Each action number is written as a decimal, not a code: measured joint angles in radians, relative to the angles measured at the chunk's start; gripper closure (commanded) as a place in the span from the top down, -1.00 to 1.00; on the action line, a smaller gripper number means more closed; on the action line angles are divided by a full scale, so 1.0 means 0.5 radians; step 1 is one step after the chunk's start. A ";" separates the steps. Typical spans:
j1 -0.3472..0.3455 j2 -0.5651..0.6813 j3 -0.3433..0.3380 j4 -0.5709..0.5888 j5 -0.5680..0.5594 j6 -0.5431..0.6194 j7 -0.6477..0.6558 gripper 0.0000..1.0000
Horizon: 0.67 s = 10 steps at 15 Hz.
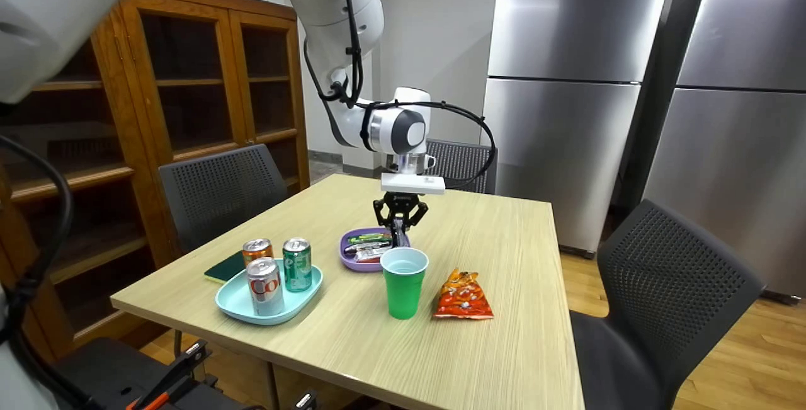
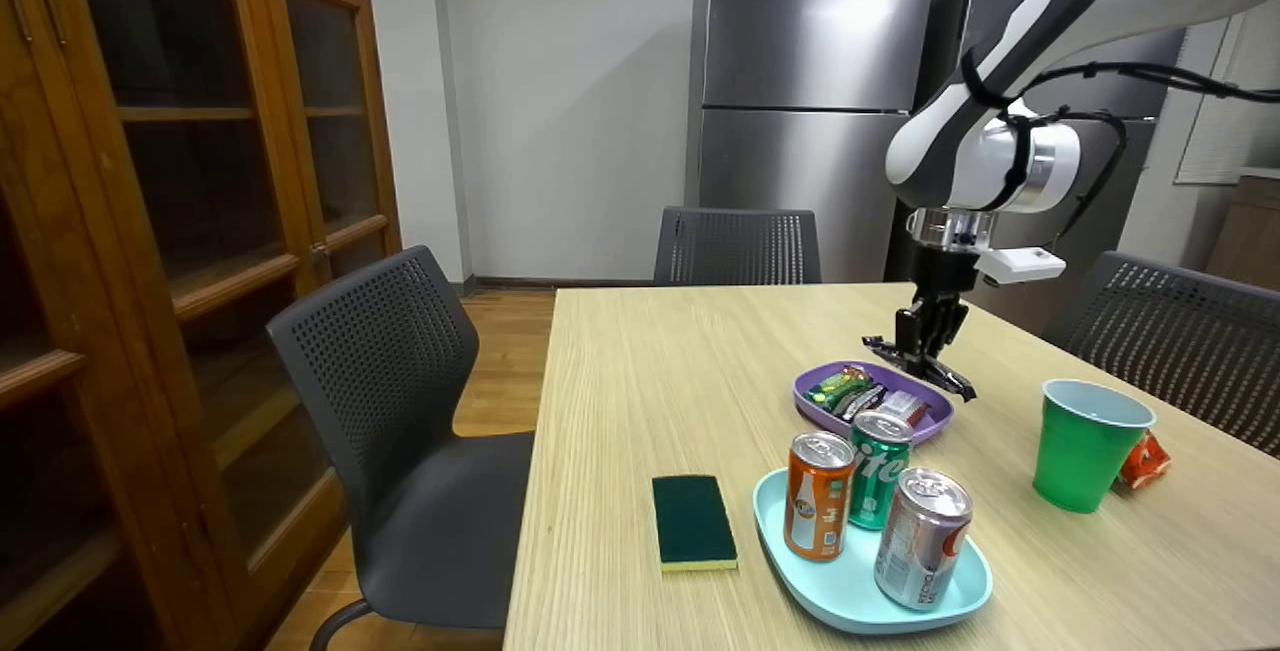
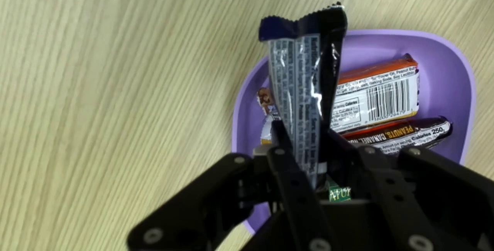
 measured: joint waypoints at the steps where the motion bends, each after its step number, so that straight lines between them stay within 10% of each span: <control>1: 0.009 0.012 0.000 0.010 -0.009 0.000 0.000 -0.89; 7: 0.064 0.085 0.000 0.083 -0.043 0.000 0.000 -0.79; 8: 0.073 0.098 0.000 0.098 -0.056 0.000 0.000 -0.06; 10: 0.086 0.114 -0.001 0.114 -0.093 -0.001 0.000 0.03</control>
